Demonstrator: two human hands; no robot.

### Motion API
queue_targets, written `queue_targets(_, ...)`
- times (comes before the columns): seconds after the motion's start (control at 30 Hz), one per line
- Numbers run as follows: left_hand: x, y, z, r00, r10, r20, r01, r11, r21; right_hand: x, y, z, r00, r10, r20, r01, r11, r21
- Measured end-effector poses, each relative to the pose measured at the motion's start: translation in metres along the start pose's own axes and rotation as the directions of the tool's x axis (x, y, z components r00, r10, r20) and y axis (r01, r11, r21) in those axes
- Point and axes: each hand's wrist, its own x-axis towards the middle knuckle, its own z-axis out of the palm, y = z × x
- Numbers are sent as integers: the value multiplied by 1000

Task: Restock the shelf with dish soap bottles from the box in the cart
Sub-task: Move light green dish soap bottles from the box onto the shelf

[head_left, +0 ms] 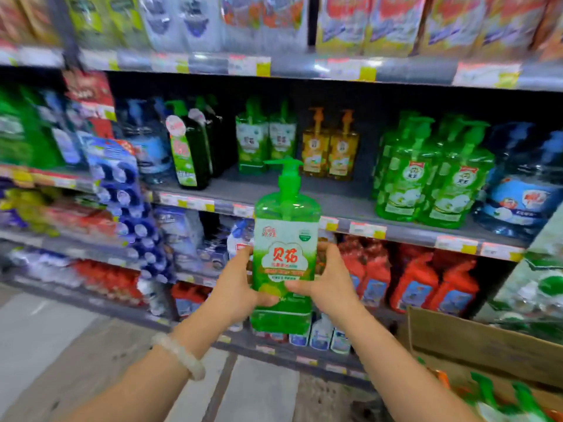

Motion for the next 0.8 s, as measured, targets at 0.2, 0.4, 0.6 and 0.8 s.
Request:
queue_targets(0.2,22,-16,-35,999,-8,-53,9,1000,11,33,-5,41,998,-54,29,54,999,0)
queue_targets(0.4,98,-15,-48,992,68,-108,-65,997,31,113,-4,49,994,-109,13,108,994,28)
queue_targets(0.6,213,-5,-54,985,126,-120,-123,992,32,228,-8,47,987,-162,-16,162,987,13)
queue_targets(0.8,323,-9,-53,980,135,-149,-123,989,87,334,-4,47,982,-184,-40,183,983,-33)
